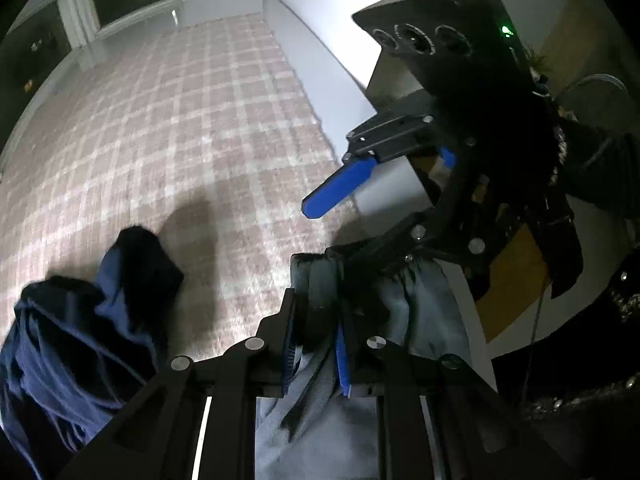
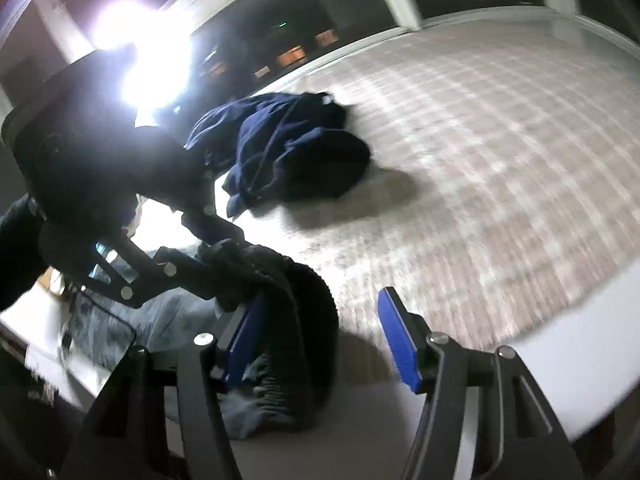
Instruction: Fold clothes
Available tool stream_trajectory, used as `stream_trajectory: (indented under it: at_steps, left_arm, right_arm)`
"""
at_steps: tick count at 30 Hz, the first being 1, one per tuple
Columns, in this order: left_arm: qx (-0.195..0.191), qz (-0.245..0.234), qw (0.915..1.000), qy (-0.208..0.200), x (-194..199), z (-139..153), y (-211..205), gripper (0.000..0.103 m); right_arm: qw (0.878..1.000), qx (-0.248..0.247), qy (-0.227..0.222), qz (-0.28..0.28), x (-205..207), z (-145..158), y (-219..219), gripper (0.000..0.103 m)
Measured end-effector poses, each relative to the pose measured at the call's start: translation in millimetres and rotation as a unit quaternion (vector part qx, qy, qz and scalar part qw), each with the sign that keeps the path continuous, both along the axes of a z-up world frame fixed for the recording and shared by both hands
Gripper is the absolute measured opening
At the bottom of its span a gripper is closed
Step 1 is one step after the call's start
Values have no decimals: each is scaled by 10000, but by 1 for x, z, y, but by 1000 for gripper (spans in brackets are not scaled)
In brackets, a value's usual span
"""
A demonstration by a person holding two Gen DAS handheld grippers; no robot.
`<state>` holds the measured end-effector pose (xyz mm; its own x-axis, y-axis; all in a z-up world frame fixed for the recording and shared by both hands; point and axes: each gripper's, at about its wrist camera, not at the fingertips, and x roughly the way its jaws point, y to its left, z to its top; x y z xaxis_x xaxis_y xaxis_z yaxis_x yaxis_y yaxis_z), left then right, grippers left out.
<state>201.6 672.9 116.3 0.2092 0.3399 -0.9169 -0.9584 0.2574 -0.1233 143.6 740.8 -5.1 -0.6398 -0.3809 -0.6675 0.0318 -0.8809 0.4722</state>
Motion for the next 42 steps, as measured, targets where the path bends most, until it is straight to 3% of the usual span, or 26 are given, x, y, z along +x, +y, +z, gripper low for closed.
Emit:
stream_trajectory:
  at_steps: [4,8,10,11,14,15,19,23,30,34,36,39,42]
  left_arm:
    - [16,-76,10000,2,-2,-2,-4,15]
    - [78,-42,10000,-28,-6,-1,-8,16]
    - [105,-24,9999,-2,-8,-1,-8,16]
    - [117,4,9999,42,-10,-2,-7,16]
    - [134,137,9995,252,-14,-5,-4,24]
    - [61,190,9994,275,-17,-6,-4,25]
    - [120,513,9976,460,-31,2,-13,24]
    - [193,1055,9935,387,-48,16,-34,27]
    - [94,1663,9833,737,-41,32,-101,30]
    - [36,2323,9699,726,-44,50,-171,32]
    - [-4,2826,9564,738,-48,61,-221,39]
    - [-127,3616,9282,870,-51,73,-304,41]
    - [-189,4446,8915,853,-44,79,-402,42]
  right_arm:
    - [9986,-118,33,524,-12,-4,-2,58]
    - [9924,-735,-76,980,-23,-17,3,58]
    - [9908,-737,-24,1133,-27,-17,-1,58]
    - [9898,-730,-32,1225,-30,-18,-5,56]
    - [9894,-509,-106,1355,-31,-18,-16,30]
    - [9901,-433,-136,1327,-31,-19,-18,23]
    - [9938,-352,-159,1044,-25,-16,-18,20]
    - [9978,-50,-119,647,-11,-6,-25,17]
    - [9997,195,-89,-85,6,17,-34,15]
    - [9981,155,-351,-487,0,18,-36,15]
    - [9969,-42,-352,-703,4,25,-35,15]
    - [9944,-348,-262,-963,10,39,-37,14]
    - [9902,-773,-113,-1157,15,61,-47,14]
